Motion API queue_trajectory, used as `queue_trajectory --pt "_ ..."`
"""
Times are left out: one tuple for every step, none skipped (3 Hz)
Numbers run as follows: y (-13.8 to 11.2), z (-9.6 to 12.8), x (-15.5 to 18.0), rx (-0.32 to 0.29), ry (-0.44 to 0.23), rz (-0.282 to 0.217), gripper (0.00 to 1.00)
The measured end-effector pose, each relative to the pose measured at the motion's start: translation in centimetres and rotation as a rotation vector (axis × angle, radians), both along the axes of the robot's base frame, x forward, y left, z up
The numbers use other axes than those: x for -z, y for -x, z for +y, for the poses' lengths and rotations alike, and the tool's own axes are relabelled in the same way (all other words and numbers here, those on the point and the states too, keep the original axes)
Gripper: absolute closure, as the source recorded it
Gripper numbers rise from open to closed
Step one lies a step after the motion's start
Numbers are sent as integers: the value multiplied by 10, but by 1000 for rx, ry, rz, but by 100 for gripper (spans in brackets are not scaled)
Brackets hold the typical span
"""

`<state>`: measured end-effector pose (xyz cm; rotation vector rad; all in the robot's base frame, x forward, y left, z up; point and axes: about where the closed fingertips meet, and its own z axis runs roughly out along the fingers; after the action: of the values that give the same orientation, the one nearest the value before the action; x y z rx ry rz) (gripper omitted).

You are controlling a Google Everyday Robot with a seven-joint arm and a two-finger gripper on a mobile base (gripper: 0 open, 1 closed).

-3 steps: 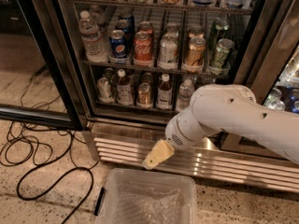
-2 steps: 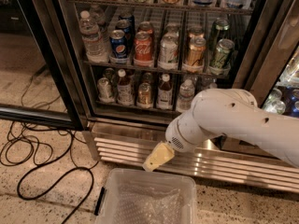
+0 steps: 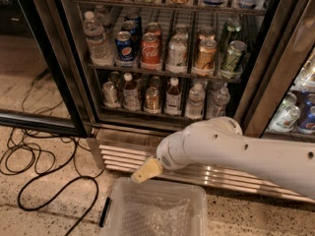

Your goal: Pick pepsi can from middle shelf of fridge

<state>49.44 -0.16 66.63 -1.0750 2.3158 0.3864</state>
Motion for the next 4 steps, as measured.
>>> queue_trajectory --pt "-25 10 -1 69 -60 -81 0" --pt "-32 14 -9 83 -86 -110 0" --pt "-34 19 -1 87 -92 -126 0" --pt "-71 24 -15 120 -160 -236 0"
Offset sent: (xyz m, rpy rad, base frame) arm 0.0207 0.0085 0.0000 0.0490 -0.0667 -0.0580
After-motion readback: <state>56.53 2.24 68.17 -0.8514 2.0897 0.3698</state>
